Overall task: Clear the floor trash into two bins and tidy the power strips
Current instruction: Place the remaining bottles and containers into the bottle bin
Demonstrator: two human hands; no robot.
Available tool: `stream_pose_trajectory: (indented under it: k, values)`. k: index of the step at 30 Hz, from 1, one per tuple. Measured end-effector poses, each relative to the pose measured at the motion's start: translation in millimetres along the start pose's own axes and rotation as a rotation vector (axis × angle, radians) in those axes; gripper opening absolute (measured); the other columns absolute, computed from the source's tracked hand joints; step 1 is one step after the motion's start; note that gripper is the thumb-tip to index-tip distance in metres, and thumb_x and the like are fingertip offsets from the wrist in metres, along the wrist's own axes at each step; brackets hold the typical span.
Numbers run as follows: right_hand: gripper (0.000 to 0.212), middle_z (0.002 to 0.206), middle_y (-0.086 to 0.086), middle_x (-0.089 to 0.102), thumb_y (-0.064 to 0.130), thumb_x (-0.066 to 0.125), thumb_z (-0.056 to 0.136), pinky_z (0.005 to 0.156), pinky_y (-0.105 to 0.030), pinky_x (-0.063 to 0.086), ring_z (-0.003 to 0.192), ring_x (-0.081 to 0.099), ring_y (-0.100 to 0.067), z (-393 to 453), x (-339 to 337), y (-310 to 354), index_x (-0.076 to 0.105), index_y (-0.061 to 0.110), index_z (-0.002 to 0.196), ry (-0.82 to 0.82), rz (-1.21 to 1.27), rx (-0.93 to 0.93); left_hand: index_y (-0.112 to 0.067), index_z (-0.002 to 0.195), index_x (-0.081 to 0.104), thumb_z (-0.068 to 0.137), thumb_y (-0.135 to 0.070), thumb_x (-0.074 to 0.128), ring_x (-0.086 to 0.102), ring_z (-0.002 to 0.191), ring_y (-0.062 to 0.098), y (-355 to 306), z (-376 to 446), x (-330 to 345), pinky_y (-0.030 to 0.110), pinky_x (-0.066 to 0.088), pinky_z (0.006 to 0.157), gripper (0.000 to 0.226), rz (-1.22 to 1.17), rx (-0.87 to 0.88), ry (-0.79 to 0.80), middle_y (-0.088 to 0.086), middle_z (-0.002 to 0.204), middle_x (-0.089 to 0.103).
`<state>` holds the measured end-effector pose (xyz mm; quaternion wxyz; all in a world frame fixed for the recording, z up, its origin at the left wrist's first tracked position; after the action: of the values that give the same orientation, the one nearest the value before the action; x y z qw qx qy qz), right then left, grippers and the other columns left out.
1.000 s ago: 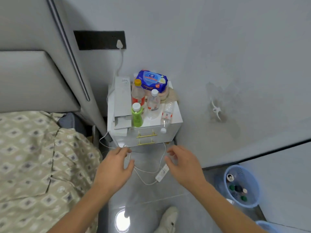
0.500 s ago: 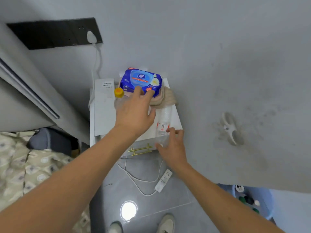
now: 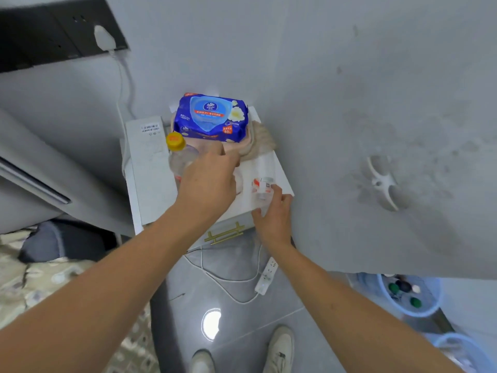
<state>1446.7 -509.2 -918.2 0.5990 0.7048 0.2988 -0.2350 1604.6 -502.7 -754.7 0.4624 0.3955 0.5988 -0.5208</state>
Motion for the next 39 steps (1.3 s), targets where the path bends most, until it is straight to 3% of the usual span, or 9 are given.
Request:
stream_pose_trajectory:
  k: [6,8,14,18,24,28,32,39]
  values:
    - [0.041,0.113,0.003,0.048,0.009,0.073,0.075,0.077,-0.022,0.043,0.093,0.060,-0.023,-46,-45,-10,0.055,0.017,0.110,-0.165,0.102,-0.009,-0.021,0.121,0.063,0.094,-0.017,0.059,0.059,0.097,0.029,-7,-24,-23,0.045,0.056,0.071,0.027,-0.081,0.066,0.002,0.003,0.119,0.052]
    - [0.034,0.105,0.005,0.049,0.008,0.073,0.071,0.073,-0.026,0.044,0.085,0.058,-0.020,-72,-67,-12,0.057,0.018,0.099,-0.196,0.096,0.004,-0.021,0.119,0.064,0.093,-0.018,0.061,0.060,0.093,0.028,-14,-38,-33,0.044,0.056,0.069,0.026,-0.098,0.116,0.001,0.002,0.116,0.052]
    - [0.027,0.099,0.008,0.051,0.008,0.074,0.073,0.076,-0.018,0.044,0.089,0.056,-0.008,-177,-155,-28,0.062,0.020,0.094,-0.214,0.043,-0.003,-0.026,0.115,0.064,0.092,-0.020,0.064,0.061,0.085,0.023,-65,-93,-52,0.042,0.056,0.064,0.025,-0.140,0.236,0.133,-0.006,0.110,0.050]
    - [0.021,0.096,0.005,0.054,0.011,0.072,0.073,0.077,-0.024,0.048,0.089,0.056,-0.013,-234,-214,-72,0.067,0.018,0.093,-0.277,0.022,0.099,-0.025,0.106,0.068,0.083,-0.014,0.070,0.064,0.076,0.028,-124,-125,-40,0.039,0.051,0.060,0.025,-0.131,0.328,0.280,-0.005,0.103,0.052]
    - [0.031,0.097,0.013,0.050,0.006,0.074,0.069,0.076,-0.010,0.037,0.090,0.051,-0.009,-290,-296,-182,0.065,0.025,0.093,-0.355,-0.031,0.331,-0.032,0.105,0.066,0.086,-0.019,0.068,0.064,0.079,0.022,-241,-167,21,0.037,0.046,0.060,0.023,-0.156,0.539,0.434,-0.012,0.100,0.044]
    - [0.031,0.097,0.008,0.052,0.002,0.076,0.072,0.075,-0.017,0.037,0.090,0.049,-0.012,-292,-343,-264,0.067,0.021,0.095,-0.427,-0.052,0.431,-0.033,0.101,0.062,0.086,-0.021,0.065,0.063,0.078,0.020,-330,-188,73,0.036,0.047,0.063,0.020,-0.196,0.675,0.489,-0.012,0.107,0.046]
    - [0.029,0.100,0.002,0.053,0.001,0.075,0.073,0.070,-0.014,0.033,0.091,0.050,-0.016,-248,-381,-351,0.070,0.016,0.098,-0.478,-0.051,0.486,-0.028,0.101,0.065,0.086,-0.017,0.068,0.059,0.071,0.021,-415,-174,139,0.035,0.049,0.062,0.018,-0.241,0.664,0.449,-0.009,0.103,0.046]
    - [0.022,0.103,-0.004,0.055,-0.001,0.069,0.078,0.074,-0.028,0.038,0.091,0.055,-0.025,-134,-408,-484,0.070,0.010,0.097,-0.459,-0.008,0.469,-0.022,0.103,0.066,0.087,-0.019,0.074,0.060,0.073,0.024,-501,-107,280,0.038,0.052,0.065,0.017,-0.313,0.467,0.373,-0.005,0.100,0.048]
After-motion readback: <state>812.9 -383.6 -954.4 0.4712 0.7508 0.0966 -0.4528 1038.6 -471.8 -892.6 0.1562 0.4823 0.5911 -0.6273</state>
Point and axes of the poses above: each hand's wrist, its own z-axis towards the middle knuckle, its own x-axis out of the palm, y = z × x, the point moved 4 cm from there along z, towards the middle knuckle
